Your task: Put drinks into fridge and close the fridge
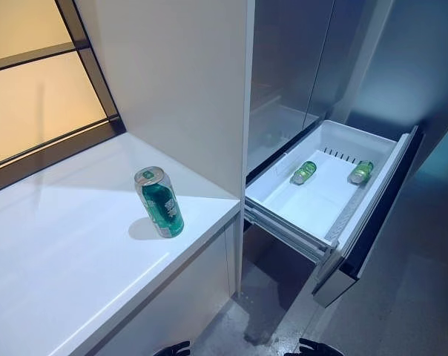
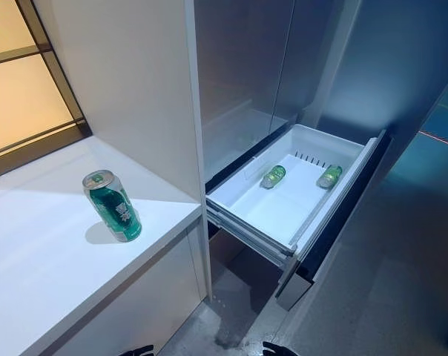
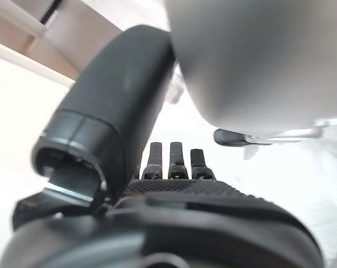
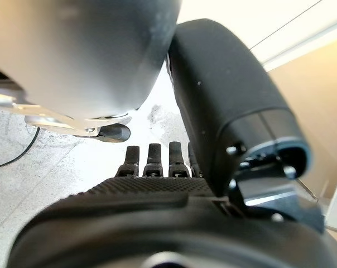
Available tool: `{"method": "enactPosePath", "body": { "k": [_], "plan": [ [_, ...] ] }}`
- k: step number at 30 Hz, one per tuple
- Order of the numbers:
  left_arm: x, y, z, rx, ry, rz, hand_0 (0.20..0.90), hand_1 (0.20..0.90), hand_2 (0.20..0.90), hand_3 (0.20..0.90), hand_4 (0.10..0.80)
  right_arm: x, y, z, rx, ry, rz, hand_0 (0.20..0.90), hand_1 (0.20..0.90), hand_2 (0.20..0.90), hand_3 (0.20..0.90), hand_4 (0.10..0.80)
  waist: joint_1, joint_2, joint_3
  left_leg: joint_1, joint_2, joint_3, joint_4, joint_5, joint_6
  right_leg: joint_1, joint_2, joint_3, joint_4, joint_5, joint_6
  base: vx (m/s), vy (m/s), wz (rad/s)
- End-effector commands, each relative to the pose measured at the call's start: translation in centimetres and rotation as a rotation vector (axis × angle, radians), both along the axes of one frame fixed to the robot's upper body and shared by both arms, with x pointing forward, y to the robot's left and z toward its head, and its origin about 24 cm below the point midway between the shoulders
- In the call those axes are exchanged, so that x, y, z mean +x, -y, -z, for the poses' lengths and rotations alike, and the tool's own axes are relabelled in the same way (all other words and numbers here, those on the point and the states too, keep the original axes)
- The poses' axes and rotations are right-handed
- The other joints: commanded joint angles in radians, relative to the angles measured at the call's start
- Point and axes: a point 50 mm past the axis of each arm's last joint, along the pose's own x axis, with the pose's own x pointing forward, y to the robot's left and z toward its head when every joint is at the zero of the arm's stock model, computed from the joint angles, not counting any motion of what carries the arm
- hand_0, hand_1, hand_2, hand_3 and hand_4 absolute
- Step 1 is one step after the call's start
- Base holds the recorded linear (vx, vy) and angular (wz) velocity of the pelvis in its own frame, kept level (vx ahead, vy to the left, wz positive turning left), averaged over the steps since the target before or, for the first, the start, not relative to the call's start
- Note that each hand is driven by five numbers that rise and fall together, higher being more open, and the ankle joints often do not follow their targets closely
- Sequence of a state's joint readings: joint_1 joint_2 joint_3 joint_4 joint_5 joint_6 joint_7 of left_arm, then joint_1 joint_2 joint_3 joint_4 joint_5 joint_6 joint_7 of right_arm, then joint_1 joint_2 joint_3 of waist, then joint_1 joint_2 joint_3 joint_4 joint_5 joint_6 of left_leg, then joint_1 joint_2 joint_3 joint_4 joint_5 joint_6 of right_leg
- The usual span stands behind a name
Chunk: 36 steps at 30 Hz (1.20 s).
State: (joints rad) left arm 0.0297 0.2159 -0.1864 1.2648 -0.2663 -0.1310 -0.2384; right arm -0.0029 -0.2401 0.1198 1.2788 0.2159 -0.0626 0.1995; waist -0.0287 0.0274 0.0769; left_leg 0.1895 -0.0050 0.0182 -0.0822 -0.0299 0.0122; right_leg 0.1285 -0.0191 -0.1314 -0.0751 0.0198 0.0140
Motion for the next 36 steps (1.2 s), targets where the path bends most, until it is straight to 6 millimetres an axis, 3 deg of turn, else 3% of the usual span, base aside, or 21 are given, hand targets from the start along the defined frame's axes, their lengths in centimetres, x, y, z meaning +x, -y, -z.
{"method": "enactPosePath", "body": {
  "k": [1,3,7,9,12,13,14,17,20,22,23,25,28,31,36],
  "plan": [
    [7.0,1.4,-2.9,-0.023,0.366,0.254,0.900,0.900,0.900,0.900,0.800,1.4,0.7,-0.4,0.000,-0.006,-0.093,0.900,0.900,0.900,0.900,0.800,0.021,-0.009,-0.007,-0.060,-0.041,0.065,0.049,-0.042,0.002,-0.041,-0.002,0.008,0.093,-0.084,0.054,-0.050,0.026,-0.01],
    [9.4,2.4,-4.7,-0.047,0.488,0.407,0.900,0.900,0.900,0.900,0.800,1.9,1.1,-0.7,-0.007,0.001,-0.097,0.900,0.900,0.900,0.900,0.800,0.022,-0.002,-0.002,-0.065,-0.040,0.064,0.049,-0.039,0.002,-0.046,-0.001,0.010,0.094,-0.083,0.054,-0.047,0.033,0.00],
    [14.3,4.7,-10.5,-0.230,0.694,0.678,0.900,0.900,0.900,0.900,0.800,2.8,2.0,-1.1,-0.027,0.013,-0.101,0.900,0.900,0.900,0.900,0.800,0.026,0.019,0.006,-0.072,-0.040,0.054,0.042,-0.030,0.007,-0.056,0.004,0.017,0.096,-0.080,0.056,-0.037,0.034,0.00],
    [15.6,4.9,-12.7,-0.311,0.733,0.721,0.900,0.900,0.900,0.900,0.800,2.8,2.0,-1.2,-0.029,0.015,-0.098,0.900,0.900,0.900,0.900,0.800,0.028,0.021,0.006,-0.072,-0.040,0.051,0.038,-0.028,0.008,-0.056,0.005,0.019,0.094,-0.079,0.057,0.000,0.000,0.00],
    [18.1,6.9,-20.8,-0.586,0.904,0.816,0.900,0.900,0.900,0.900,0.800,2.5,2.2,-1.1,-0.031,0.020,-0.087,0.900,0.900,0.900,0.900,0.800,0.036,0.026,0.003,-0.071,-0.043,0.039,0.029,-0.026,0.014,-0.055,0.006,0.021,0.090,-0.076,0.058,-0.015,0.005,0.02],
    [18.3,7.4,-22.7,-0.652,0.949,0.826,0.900,0.900,0.900,0.900,0.800,2.3,2.2,-1.1,-0.031,0.021,-0.083,0.900,0.900,0.900,0.900,0.800,0.038,0.026,0.003,-0.069,-0.044,0.035,0.026,-0.027,0.016,-0.053,0.006,0.020,0.088,-0.075,0.058,0.000,0.000,0.00],
    [18.2,7.3,-22.7,-0.652,0.949,0.825,0.900,0.900,0.900,0.900,0.800,2.3,2.2,-1.1,-0.031,0.021,-0.083,0.900,0.900,0.900,0.900,0.800,0.038,0.026,0.004,-0.068,-0.044,0.035,0.026,-0.027,0.016,-0.052,0.006,0.020,0.088,-0.075,0.058,0.000,0.000,0.00],
    [17.7,8.8,-29.0,-0.889,1.177,0.821,0.900,0.900,0.900,0.900,0.800,1.3,1.9,-0.7,-0.029,0.018,-0.068,0.900,0.900,0.900,0.900,0.800,0.047,0.024,-0.004,-0.061,-0.050,0.020,0.016,-0.033,0.023,-0.042,0.007,0.024,0.077,-0.077,0.058,0.000,0.000,0.00],
    [16.9,9.1,-32.7,-1.114,1.357,0.744,0.900,0.900,0.900,0.900,0.800,0.6,1.3,-0.4,-0.026,0.011,-0.063,0.900,0.900,0.900,0.900,0.800,0.050,0.021,-0.011,-0.057,-0.053,0.010,0.012,-0.038,0.027,-0.035,0.007,0.029,0.072,-0.080,0.058,0.000,0.000,0.00],
    [16.2,8.8,-34.4,-1.345,1.442,0.643,0.900,0.900,0.900,0.900,0.800,0.1,0.6,-0.1,-0.020,0.003,-0.064,0.900,0.900,0.900,0.900,0.800,0.052,0.017,-0.017,-0.049,-0.054,0.002,0.009,-0.042,0.028,-0.025,0.010,0.031,0.066,-0.083,0.054,0.044,-0.028,0.00],
    [16.1,8.7,-34.6,-1.380,1.450,0.624,0.900,0.900,0.900,0.900,0.800,0.0,0.5,-0.1,-0.019,0.001,-0.065,0.900,0.900,0.900,0.900,0.800,0.052,0.016,-0.018,-0.047,-0.054,0.001,0.009,-0.043,0.028,-0.023,0.010,0.031,0.066,-0.084,0.053,0.052,-0.032,0.00],
    [15.4,8.5,-35.1,-1.629,1.465,0.546,0.900,0.900,0.900,0.900,0.800,-0.2,-0.1,0.1,-0.014,-0.004,-0.066,0.900,0.900,0.900,0.900,0.800,0.053,0.014,-0.019,-0.039,-0.053,-0.004,0.008,-0.046,0.026,-0.015,0.011,0.031,0.064,-0.086,0.050,0.040,-0.025,0.00],
    [15.0,8.4,-35.5,-1.795,1.471,0.512,0.900,0.900,0.900,0.900,0.800,-0.3,-0.5,0.2,-0.011,-0.009,-0.070,0.900,0.900,0.900,0.900,0.800,0.053,0.011,-0.020,-0.033,-0.053,-0.007,0.009,-0.048,0.025,-0.008,0.011,0.030,0.065,-0.089,0.046,0.010,-0.005,0.00],
    [14.6,7.8,-36.1,-1.812,1.586,0.515,0.900,0.900,0.900,0.900,0.800,-0.3,-0.8,0.3,-0.009,-0.012,-0.074,0.900,0.900,0.900,0.900,0.800,0.052,0.010,-0.015,-0.027,-0.051,-0.009,0.011,-0.050,0.023,-0.002,0.011,0.029,0.069,-0.095,0.042,0.000,0.000,0.00],
    [14.0,6.7,-37.4,-1.693,1.760,0.552,0.900,0.900,0.900,0.900,0.800,-0.6,-0.9,0.3,-0.013,-0.017,-0.080,0.900,0.900,0.900,0.900,0.800,0.055,0.014,-0.010,-0.017,-0.051,-0.017,0.011,-0.053,0.023,0.007,0.013,0.026,0.073,-0.103,0.037,0.000,0.000,0.00]
  ]
}}
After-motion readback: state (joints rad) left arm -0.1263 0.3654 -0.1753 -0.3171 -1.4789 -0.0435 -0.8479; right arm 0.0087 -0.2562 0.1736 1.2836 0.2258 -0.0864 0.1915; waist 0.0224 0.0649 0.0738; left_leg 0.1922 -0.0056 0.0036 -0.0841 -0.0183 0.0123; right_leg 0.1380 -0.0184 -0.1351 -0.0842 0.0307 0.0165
